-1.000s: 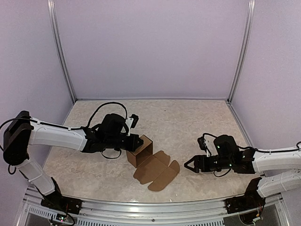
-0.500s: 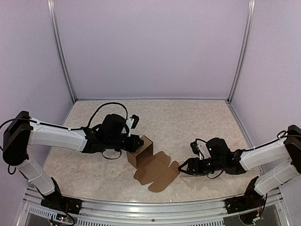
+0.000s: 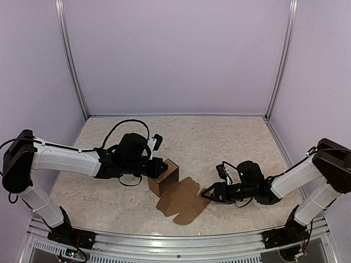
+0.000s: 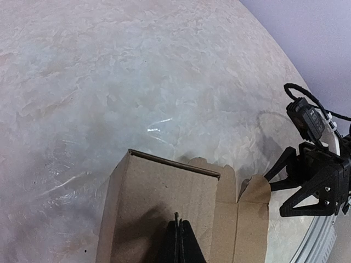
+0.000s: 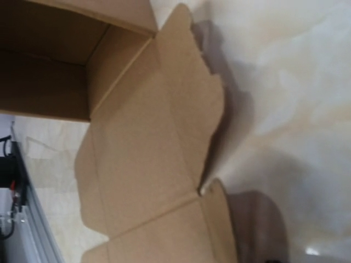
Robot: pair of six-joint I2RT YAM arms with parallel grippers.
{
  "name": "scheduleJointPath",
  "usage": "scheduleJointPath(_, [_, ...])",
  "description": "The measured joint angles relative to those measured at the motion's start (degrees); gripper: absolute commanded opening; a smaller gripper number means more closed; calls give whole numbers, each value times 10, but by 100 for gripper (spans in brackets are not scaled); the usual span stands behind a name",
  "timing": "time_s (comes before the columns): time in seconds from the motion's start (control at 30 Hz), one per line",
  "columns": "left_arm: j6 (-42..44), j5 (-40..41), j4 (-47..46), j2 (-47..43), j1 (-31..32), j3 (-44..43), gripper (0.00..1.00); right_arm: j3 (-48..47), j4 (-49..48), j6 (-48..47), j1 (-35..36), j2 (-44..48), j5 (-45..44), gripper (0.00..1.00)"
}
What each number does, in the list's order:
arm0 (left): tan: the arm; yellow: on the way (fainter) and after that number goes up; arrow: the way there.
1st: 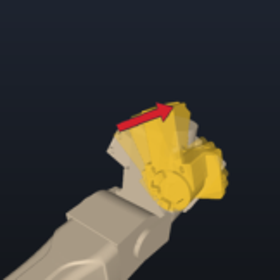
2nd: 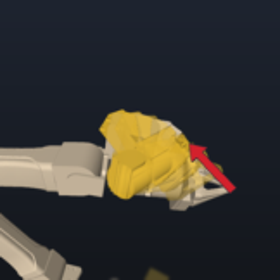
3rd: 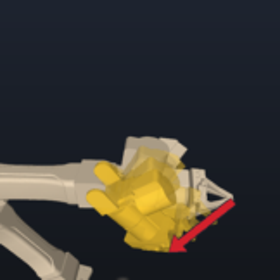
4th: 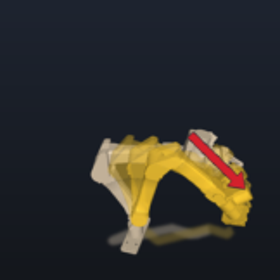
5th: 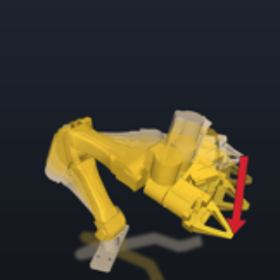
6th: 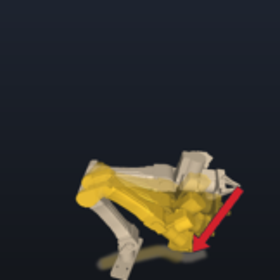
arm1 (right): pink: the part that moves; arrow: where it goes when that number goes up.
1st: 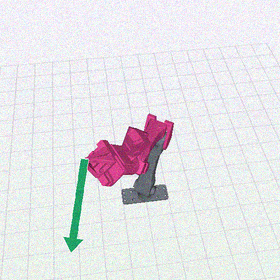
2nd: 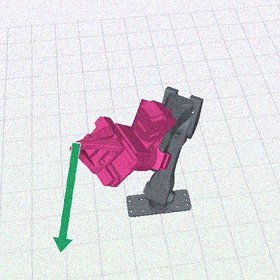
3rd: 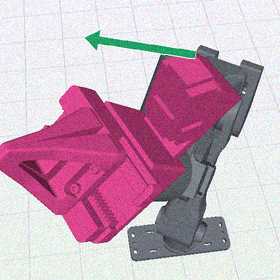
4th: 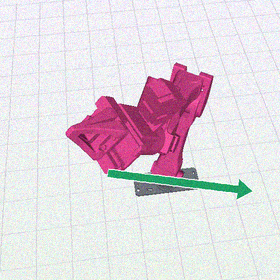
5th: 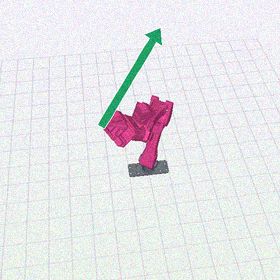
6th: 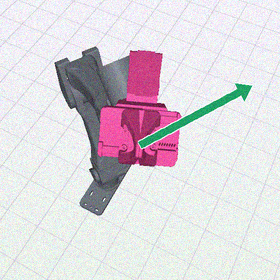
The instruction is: Fold the paper box
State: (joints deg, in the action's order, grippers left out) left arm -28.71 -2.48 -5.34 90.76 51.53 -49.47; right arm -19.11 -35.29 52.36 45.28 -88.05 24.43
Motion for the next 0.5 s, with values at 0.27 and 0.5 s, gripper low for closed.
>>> scheduleJointPath(0.27, [-2, 2, 0, 0, 0, 0, 0, 11, -69, 43, 24, -29, 10, 68])
scheduleJointPath(0.5, [-4, 4, -3, 0, 0, 3, 0, 33, -113, 81, 50, -30, 8, 68])
